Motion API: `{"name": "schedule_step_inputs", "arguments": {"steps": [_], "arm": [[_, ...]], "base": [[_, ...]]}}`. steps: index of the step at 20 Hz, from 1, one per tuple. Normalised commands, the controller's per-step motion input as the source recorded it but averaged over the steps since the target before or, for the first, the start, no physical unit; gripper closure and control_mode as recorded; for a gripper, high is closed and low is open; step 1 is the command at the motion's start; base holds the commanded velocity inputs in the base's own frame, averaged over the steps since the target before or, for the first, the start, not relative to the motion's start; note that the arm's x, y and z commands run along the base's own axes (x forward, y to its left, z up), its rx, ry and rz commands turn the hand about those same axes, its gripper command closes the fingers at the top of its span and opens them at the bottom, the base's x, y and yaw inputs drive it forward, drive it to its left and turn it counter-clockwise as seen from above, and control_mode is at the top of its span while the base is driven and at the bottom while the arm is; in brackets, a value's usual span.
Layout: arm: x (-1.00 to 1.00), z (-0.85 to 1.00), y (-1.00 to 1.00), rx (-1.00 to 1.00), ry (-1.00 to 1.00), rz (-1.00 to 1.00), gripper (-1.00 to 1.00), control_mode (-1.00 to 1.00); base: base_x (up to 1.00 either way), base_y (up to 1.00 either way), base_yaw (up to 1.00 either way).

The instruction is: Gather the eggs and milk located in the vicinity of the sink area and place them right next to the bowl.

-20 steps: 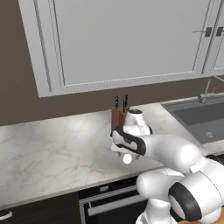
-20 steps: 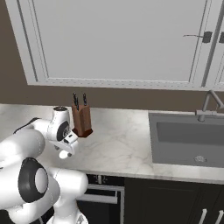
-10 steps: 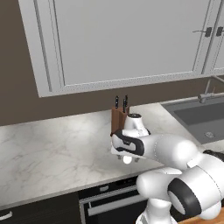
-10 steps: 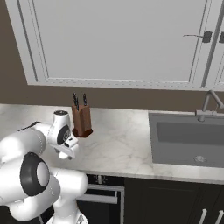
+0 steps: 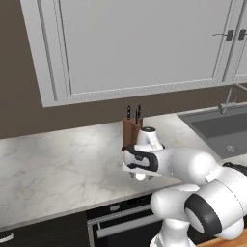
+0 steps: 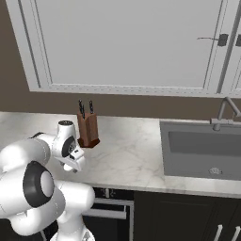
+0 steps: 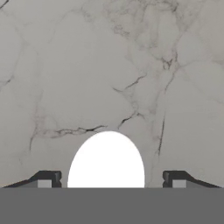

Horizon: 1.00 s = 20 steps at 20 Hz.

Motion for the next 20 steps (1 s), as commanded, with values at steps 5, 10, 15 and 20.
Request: {"name": "schedule_step_inputs", "arguments": {"steps": [5,10,15,20], "arm": [[0.00,-0.02,0.00,0.00,0.00,0.00,1.00,-1.00],[0.00,0.27,-0.02,0.00,0.00,0.02,1.00,-1.00],[-0.08,1.00,-0.25,0.00,-0.07,0.16,1.00,-1.00],[-0.45,0.93,-0.27,0.00,-0.06,0.19,1.00,-1.00]], "base": [[0.00,0.00,0.00],[0.00,0.00,0.00],[0.00,0.00,0.00],[0.00,0.00,0.00]]}}
